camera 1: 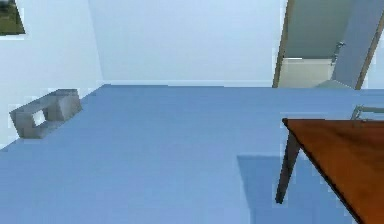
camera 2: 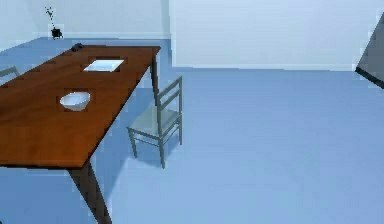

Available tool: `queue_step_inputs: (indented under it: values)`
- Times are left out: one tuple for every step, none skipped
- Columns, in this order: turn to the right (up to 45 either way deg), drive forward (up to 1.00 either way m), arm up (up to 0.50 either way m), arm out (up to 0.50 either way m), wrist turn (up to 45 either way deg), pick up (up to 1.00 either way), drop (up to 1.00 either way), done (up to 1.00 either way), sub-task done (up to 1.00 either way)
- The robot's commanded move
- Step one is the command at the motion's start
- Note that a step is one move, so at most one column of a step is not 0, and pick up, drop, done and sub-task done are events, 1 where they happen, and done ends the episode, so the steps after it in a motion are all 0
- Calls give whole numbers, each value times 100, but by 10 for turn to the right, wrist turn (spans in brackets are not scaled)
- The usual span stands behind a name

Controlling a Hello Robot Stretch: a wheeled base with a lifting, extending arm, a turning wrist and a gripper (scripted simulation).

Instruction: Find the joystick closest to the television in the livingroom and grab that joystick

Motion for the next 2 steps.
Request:
queue_step_inputs:
  values:
    - [-60,0,0,0,0,0,0,0,0]
    - [0,15,0,0,0,0,0,0,0]
